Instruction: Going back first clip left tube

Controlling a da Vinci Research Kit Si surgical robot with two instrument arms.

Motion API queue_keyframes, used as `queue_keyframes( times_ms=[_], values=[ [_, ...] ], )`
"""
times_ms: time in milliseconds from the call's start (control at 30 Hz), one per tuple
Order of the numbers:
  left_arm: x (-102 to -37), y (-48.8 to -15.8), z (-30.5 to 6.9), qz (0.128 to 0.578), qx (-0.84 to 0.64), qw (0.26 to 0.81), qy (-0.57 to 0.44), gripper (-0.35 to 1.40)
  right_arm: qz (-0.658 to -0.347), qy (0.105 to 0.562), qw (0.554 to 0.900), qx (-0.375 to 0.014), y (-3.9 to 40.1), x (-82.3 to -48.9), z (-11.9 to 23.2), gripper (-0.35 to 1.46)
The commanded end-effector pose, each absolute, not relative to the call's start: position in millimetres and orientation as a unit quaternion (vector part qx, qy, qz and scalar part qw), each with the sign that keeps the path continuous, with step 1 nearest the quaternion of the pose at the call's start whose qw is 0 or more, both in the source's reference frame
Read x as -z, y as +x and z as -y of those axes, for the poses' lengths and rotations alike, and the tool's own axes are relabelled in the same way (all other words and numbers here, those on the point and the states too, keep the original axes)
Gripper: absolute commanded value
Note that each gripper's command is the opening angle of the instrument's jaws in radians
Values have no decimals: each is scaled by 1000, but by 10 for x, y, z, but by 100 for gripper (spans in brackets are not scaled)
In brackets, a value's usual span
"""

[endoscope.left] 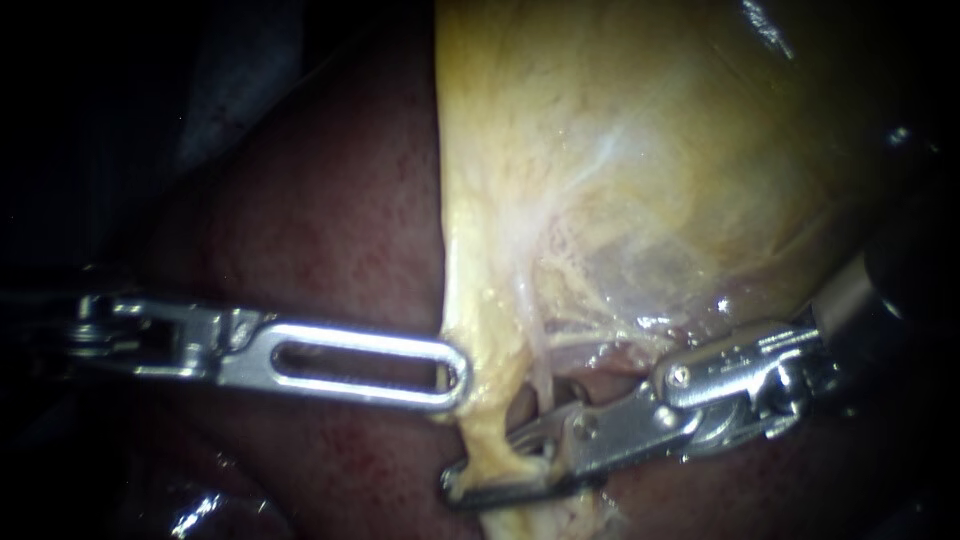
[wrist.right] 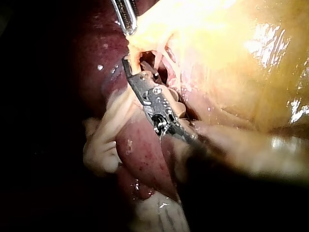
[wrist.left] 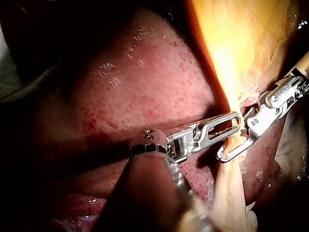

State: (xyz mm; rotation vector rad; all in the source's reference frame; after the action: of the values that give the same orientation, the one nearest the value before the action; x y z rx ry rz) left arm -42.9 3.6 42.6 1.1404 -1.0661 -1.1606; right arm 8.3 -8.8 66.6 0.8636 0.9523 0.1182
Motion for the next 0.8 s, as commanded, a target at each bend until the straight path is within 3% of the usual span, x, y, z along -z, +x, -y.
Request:
queue_keyframes(
  times_ms=[33,433,467,567,667,800],
  values=[
    [-426,-429,-36,453,493,563,484,-35,-444,402,799,-54,83,-666,89,-35],
    [-426,-429,-36,453,493,563,484,-35,-443,404,799,-56,83,-666,89,-35],
    [-426,-429,-36,453,493,563,484,-35,-442,405,798,-55,83,-666,88,-17],
    [-426,-429,-36,453,493,563,484,-35,-446,395,801,-63,83,-666,88,13],
    [-426,-429,-36,453,493,563,484,-35,-451,382,804,-62,83,-667,87,32],
    [-426,-429,-36,453,493,563,484,-35,-456,370,807,-63,82,-668,83,44]
  ],
)
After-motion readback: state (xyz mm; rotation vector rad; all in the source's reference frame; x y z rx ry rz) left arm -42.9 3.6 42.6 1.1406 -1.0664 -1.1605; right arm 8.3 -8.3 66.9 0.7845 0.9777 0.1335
